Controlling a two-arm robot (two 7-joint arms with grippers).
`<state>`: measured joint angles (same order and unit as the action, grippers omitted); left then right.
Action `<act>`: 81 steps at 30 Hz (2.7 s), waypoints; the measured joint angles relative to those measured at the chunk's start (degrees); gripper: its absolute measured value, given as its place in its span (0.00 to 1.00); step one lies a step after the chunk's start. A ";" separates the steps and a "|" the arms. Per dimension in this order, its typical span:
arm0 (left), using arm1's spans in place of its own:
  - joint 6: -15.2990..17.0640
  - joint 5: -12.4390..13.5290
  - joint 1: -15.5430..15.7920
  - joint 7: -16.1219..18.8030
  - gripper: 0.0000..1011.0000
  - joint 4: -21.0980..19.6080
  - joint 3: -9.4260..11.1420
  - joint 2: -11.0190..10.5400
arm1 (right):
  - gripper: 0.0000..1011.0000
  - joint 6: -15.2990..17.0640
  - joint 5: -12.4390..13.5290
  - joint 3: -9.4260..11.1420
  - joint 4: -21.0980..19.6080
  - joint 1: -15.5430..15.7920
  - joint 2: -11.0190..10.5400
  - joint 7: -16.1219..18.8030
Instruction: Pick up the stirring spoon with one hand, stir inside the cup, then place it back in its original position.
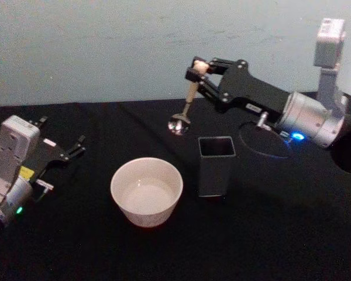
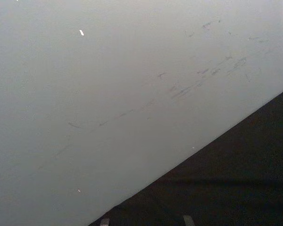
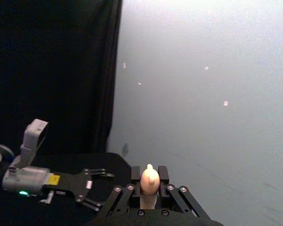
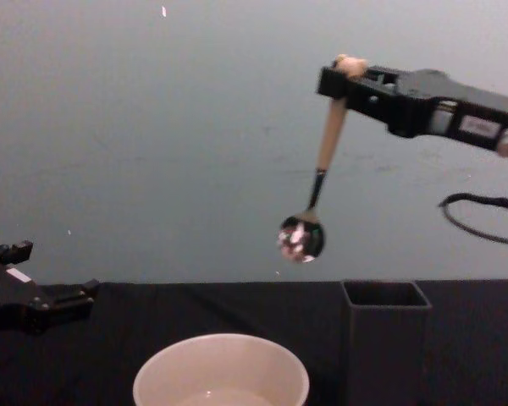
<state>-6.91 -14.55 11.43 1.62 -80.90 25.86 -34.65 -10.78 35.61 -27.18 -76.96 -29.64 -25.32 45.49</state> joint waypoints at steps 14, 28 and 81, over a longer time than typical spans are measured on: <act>0.00 0.00 0.00 0.00 0.99 0.00 0.00 0.00 | 0.21 -0.66 -0.22 -5.50 6.47 -3.50 4.56 4.27; 0.00 0.00 0.00 0.00 0.99 0.00 0.00 0.00 | 0.21 -0.90 -1.06 -8.39 9.98 -4.13 6.29 5.52; 0.00 0.00 0.00 0.00 0.99 0.00 0.00 0.00 | 0.21 -5.39 -7.34 -8.34 12.66 -1.01 5.67 4.53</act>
<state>-6.91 -14.55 11.43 1.62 -80.90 25.86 -34.64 -16.17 28.26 -35.52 -64.30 -30.65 -19.65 50.02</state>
